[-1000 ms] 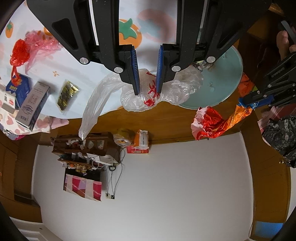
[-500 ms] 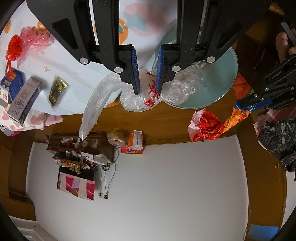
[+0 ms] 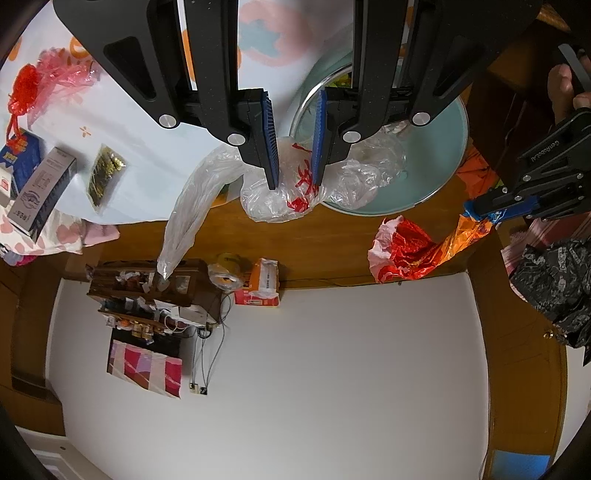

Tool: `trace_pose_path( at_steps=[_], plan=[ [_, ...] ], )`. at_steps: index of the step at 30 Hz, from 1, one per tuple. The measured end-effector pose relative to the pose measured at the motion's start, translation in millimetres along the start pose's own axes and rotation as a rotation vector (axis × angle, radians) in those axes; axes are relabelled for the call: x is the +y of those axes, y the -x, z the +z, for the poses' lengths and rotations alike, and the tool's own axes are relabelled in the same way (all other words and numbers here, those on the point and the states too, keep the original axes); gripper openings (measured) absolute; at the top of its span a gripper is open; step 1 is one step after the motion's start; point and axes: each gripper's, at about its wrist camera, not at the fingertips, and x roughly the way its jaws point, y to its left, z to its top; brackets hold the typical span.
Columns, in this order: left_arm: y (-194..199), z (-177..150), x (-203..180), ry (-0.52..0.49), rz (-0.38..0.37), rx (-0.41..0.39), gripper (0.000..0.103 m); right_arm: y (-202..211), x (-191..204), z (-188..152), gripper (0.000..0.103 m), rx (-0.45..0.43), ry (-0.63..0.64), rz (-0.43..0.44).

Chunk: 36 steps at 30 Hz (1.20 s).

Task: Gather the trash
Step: 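Carry the wrapper and clear bag over the blue bin and open both tools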

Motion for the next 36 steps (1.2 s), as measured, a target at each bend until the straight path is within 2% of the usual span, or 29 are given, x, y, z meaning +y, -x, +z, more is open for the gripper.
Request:
trace_pose_path(
  at_steps=[36],
  plan=[
    [-4.9,0.4,8.6,0.018,0.015,0.011,0.019,-8.7,14.1,6.8,0.019,0.008,0.032,0.025]
  ],
)
